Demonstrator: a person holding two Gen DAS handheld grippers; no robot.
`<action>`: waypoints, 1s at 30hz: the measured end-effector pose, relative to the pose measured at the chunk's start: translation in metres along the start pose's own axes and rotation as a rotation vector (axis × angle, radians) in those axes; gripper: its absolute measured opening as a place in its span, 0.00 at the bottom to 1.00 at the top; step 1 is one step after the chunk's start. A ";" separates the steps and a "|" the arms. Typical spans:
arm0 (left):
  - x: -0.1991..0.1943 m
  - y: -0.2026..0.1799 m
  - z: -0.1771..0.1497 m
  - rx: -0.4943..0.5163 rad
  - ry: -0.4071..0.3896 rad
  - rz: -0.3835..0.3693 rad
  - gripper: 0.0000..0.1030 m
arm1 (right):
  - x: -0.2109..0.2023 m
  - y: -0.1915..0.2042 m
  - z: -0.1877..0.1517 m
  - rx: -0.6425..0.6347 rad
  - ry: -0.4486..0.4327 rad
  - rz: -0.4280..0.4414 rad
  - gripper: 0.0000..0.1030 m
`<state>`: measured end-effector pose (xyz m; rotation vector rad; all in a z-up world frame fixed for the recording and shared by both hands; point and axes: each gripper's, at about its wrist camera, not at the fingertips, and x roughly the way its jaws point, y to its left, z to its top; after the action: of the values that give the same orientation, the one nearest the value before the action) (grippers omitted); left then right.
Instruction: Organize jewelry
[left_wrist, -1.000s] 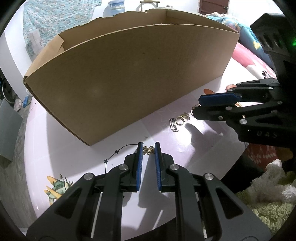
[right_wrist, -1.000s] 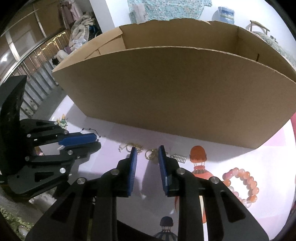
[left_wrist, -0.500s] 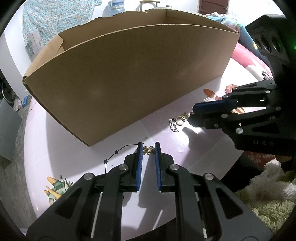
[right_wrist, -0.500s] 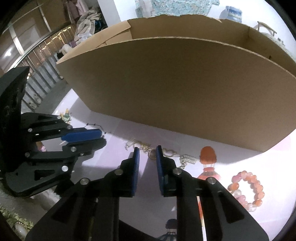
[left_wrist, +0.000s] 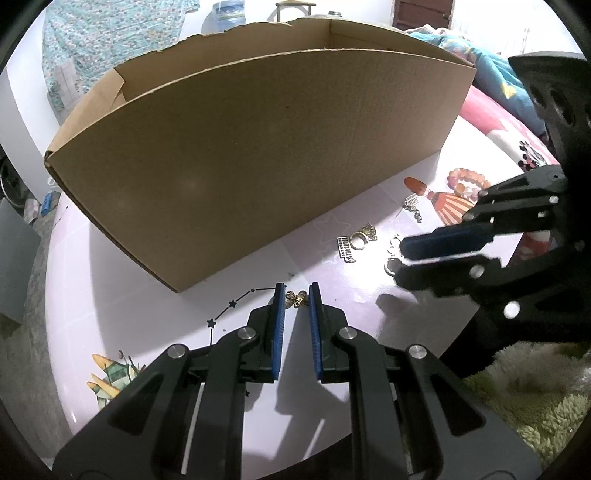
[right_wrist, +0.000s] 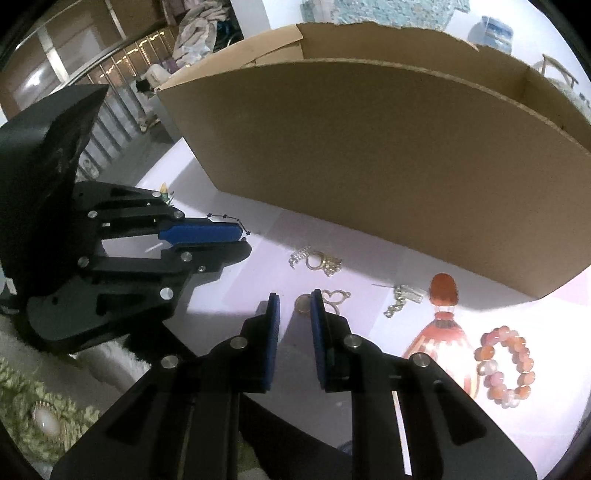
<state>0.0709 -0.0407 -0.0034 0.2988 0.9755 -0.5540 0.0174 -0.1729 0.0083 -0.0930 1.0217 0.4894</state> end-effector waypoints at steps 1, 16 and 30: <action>0.000 0.000 0.000 0.000 0.000 -0.001 0.12 | -0.002 -0.001 0.000 -0.005 -0.006 -0.010 0.17; 0.001 -0.002 0.000 -0.004 0.002 0.003 0.12 | -0.003 0.001 -0.011 -0.122 0.052 -0.074 0.17; 0.000 -0.002 -0.002 0.003 -0.003 0.008 0.12 | -0.012 -0.013 -0.005 -0.234 -0.015 -0.107 0.17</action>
<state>0.0681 -0.0414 -0.0045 0.3046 0.9703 -0.5482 0.0138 -0.1900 0.0142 -0.3500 0.9361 0.5092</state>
